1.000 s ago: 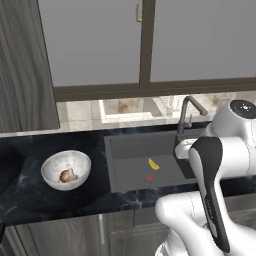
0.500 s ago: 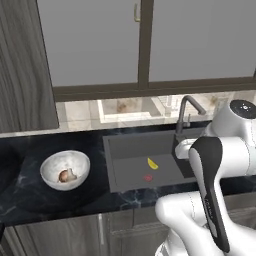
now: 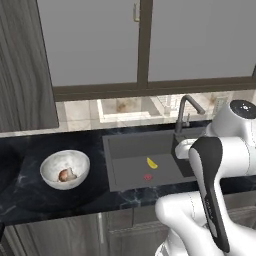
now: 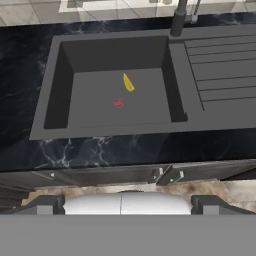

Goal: Pick the mushrooms from the cabinet and place them in one bowl. Pick the lemon wedge from the sink and place it in the other bowl.

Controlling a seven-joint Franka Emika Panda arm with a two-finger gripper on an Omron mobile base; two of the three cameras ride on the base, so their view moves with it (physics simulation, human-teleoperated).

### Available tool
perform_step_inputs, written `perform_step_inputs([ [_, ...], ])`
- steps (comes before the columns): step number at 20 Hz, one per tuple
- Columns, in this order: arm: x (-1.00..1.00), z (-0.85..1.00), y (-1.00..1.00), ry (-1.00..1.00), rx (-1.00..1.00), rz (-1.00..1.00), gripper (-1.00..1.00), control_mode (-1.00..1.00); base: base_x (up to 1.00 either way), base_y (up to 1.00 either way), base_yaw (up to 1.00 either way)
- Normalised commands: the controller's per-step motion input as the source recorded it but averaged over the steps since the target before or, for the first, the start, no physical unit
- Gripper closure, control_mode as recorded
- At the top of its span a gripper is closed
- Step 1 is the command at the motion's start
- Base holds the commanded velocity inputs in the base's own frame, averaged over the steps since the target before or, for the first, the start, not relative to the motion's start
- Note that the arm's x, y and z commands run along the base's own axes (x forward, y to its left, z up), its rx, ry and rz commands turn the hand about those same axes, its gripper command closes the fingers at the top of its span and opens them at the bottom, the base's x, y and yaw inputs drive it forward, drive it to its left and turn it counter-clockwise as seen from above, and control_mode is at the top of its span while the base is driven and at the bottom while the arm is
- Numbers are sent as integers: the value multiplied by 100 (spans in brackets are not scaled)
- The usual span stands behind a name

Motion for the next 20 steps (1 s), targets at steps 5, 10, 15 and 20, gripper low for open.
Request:
perform_step_inputs([
  [5,0,0,0,0,0,0,-100,100,0,0,0],
  [10,26,1,0,2,0,4,-100,-100,0,0,0],
  [15,61,2,-3,8,0,12,-100,-100,0,0,0],
  [20,61,-1,-12,14,-1,8,-100,-100,0,0,0],
])
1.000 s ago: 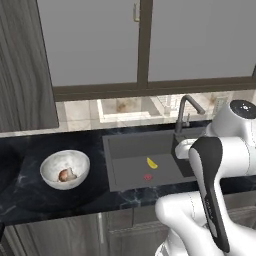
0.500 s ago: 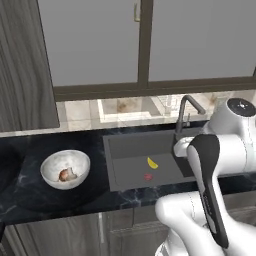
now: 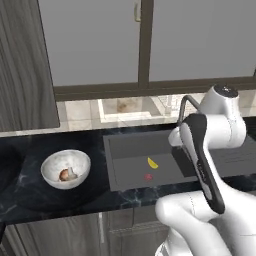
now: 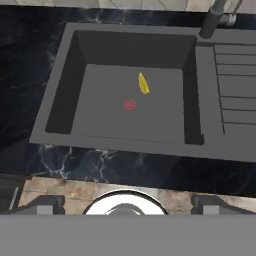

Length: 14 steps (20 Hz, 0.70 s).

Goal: Pick the mushrooms from the cabinet and place them in one bowl. Pick the lemon wedge from the sink and place it in the other bowl.

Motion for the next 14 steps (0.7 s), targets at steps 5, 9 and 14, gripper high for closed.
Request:
perform_step_inputs([
  [5,82,-11,0,26,-7,-2,-100,-100,0,0,0],
  [9,70,-34,4,12,-3,-9,-100,-100,0,0,0],
  [14,46,-55,-1,1,0,-10,-100,-100,0,0,0],
])
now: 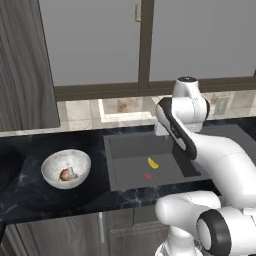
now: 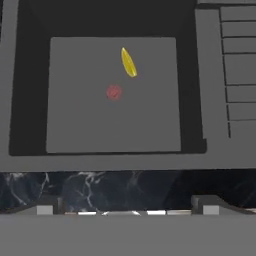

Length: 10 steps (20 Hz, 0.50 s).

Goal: Pick the mushrooms from the cabinet and place them in one bowl. Pick the lemon wedge from the sink and place it in the other bowl.

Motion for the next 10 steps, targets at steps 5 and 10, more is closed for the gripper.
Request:
perform_step_inputs([
  [5,44,-61,-2,1,1,-2,-100,-100,0,0,0],
  [10,40,-14,-1,-3,0,5,-100,-100,0,0,0],
])
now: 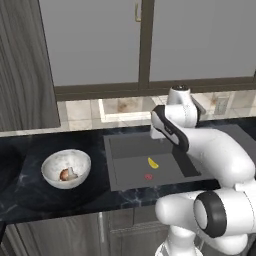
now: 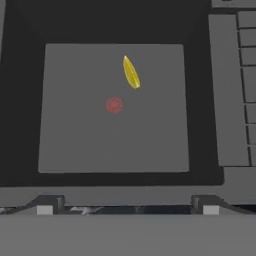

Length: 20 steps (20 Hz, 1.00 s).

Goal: Pick the mushrooms from the cabinet and place them in one bowl. Pick the lemon wedge from the sink and place it in the other bowl.

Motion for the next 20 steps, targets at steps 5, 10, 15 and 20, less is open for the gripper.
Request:
perform_step_inputs([
  [5,48,-27,0,-4,0,6,-100,-100,0,0,0],
  [10,38,-27,0,-13,0,3,-100,-100,0,0,0],
  [15,19,-39,0,-18,0,0,-100,-100,0,0,0],
  [20,23,-31,0,-11,0,0,-100,-100,0,0,0],
])
